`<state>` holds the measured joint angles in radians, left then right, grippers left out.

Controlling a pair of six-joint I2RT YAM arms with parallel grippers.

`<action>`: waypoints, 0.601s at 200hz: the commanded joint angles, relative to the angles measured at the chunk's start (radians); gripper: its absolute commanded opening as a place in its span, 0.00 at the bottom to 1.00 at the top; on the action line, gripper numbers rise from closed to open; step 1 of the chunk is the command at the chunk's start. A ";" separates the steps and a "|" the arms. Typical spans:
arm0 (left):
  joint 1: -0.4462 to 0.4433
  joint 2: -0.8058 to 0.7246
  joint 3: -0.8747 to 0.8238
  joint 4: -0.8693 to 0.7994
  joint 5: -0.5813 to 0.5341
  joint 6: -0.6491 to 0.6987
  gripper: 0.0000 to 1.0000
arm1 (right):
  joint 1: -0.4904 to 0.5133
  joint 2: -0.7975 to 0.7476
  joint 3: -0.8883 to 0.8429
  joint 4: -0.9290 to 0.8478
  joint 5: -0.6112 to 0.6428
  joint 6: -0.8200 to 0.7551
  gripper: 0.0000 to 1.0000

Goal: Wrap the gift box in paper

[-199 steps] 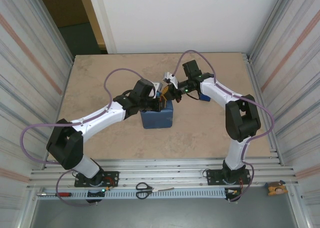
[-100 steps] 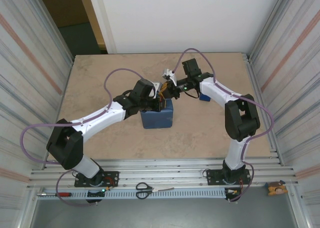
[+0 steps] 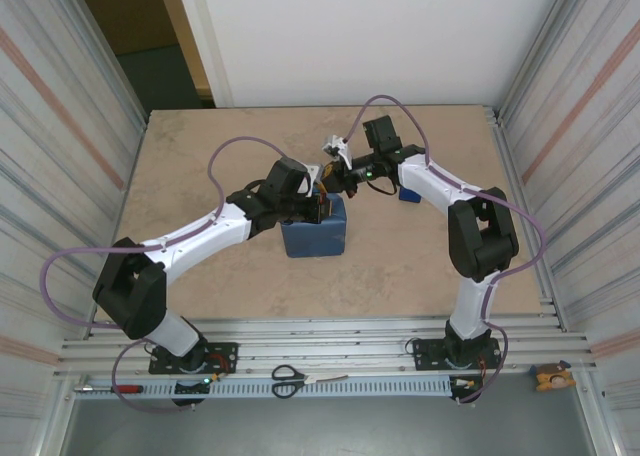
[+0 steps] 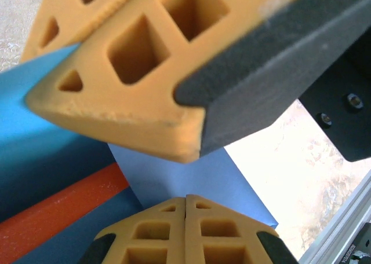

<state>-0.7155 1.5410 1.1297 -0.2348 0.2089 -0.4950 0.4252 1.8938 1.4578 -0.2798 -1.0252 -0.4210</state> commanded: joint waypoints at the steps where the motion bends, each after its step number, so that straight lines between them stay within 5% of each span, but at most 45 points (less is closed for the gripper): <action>1: -0.009 0.018 -0.040 -0.097 0.006 0.009 0.00 | -0.010 -0.044 -0.020 0.102 -0.012 0.083 0.28; 42: -0.009 0.016 -0.038 -0.091 0.006 0.007 0.00 | -0.096 -0.178 -0.194 0.333 0.122 0.302 0.56; 120: -0.009 0.002 -0.025 -0.077 0.015 0.000 0.00 | -0.095 -0.283 -0.430 0.293 0.191 0.278 0.61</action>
<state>-0.7155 1.5406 1.1297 -0.2337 0.2092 -0.4953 0.3115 1.6283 1.0580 0.0154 -0.8627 -0.1638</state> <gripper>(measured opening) 0.065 0.604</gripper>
